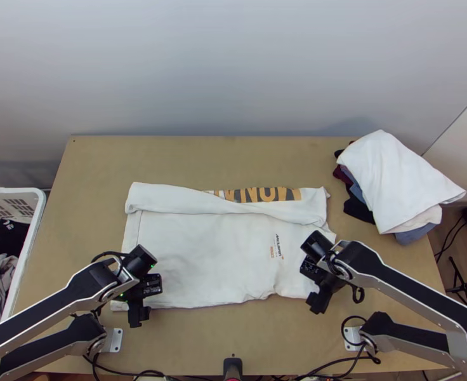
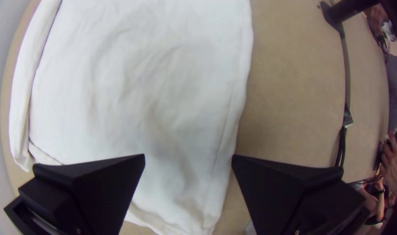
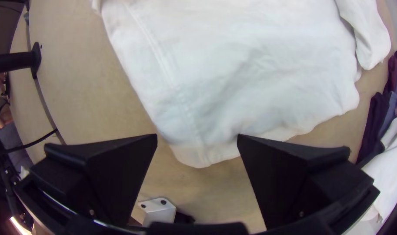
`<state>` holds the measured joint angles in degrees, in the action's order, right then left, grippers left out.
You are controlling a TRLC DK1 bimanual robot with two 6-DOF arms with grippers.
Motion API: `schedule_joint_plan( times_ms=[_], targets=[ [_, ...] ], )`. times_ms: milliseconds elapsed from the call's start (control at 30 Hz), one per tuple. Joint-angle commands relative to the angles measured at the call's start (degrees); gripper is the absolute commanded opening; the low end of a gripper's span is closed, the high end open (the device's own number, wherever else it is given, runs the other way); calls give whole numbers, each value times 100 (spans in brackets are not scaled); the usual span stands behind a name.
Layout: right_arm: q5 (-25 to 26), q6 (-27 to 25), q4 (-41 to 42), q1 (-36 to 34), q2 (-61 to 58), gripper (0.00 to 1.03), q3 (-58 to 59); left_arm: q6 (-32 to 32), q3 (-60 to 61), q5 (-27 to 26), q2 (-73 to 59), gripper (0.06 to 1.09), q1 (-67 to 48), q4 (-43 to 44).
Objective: Fold the t-shirt
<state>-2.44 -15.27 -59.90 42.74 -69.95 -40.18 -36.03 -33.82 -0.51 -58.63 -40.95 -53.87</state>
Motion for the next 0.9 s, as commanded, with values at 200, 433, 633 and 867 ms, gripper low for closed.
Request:
schedule_joint_plan(
  times_ms=[200, 433, 633, 867],
  targets=[
    [59, -11, 391, -55, -168, 75, 81, 79, 130, 174, -43, 99, -18, 34],
    [68, 15, 549, -91, -177, 69, 222, 114, 227, 201, 1, 89, -54, 8],
    [68, 15, 690, -134, -159, 47, 230, 123, 271, 210, 45, 69, -62, 8],
    [68, -38, 769, -205, -177, 29, 239, 131, 385, 201, 141, 36, -62, 227]
  ],
)
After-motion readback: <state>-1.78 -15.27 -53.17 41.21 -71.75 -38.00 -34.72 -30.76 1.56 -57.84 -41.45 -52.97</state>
